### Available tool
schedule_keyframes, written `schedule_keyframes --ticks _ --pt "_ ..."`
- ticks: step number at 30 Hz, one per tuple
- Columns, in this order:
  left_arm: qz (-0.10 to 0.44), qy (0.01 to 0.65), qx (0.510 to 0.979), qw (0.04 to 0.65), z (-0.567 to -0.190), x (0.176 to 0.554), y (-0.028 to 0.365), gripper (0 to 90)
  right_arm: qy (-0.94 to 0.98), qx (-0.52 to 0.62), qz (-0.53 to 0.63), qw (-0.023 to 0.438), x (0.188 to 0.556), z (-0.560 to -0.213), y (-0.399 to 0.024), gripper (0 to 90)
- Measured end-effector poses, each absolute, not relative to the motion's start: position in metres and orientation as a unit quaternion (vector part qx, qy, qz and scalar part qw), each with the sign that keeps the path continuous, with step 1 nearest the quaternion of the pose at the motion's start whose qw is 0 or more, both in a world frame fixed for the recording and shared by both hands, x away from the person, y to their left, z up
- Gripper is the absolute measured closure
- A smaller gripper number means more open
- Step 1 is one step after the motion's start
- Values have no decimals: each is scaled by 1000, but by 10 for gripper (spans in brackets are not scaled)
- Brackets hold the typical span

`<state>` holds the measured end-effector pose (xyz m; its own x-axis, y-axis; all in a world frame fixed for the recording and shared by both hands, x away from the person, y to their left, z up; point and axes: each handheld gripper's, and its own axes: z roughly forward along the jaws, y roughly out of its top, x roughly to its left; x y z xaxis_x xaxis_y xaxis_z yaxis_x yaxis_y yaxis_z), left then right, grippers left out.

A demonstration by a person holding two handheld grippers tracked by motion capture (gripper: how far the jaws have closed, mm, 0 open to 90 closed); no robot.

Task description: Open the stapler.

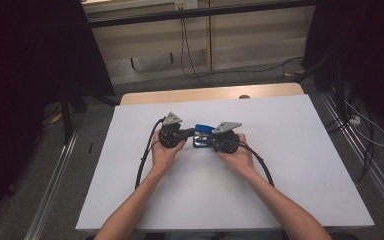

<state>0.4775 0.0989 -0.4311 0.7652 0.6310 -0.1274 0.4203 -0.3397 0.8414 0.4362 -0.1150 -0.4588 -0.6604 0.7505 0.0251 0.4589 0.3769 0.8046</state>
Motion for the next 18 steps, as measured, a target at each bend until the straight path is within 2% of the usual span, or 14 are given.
schedule_keyframes --ticks 10,18 --pt "111 319 811 478 -428 478 98 900 812 367 418 175 435 -459 -113 900" --pt "113 321 808 481 -426 477 97 900 800 363 435 196 432 -455 -105 900"
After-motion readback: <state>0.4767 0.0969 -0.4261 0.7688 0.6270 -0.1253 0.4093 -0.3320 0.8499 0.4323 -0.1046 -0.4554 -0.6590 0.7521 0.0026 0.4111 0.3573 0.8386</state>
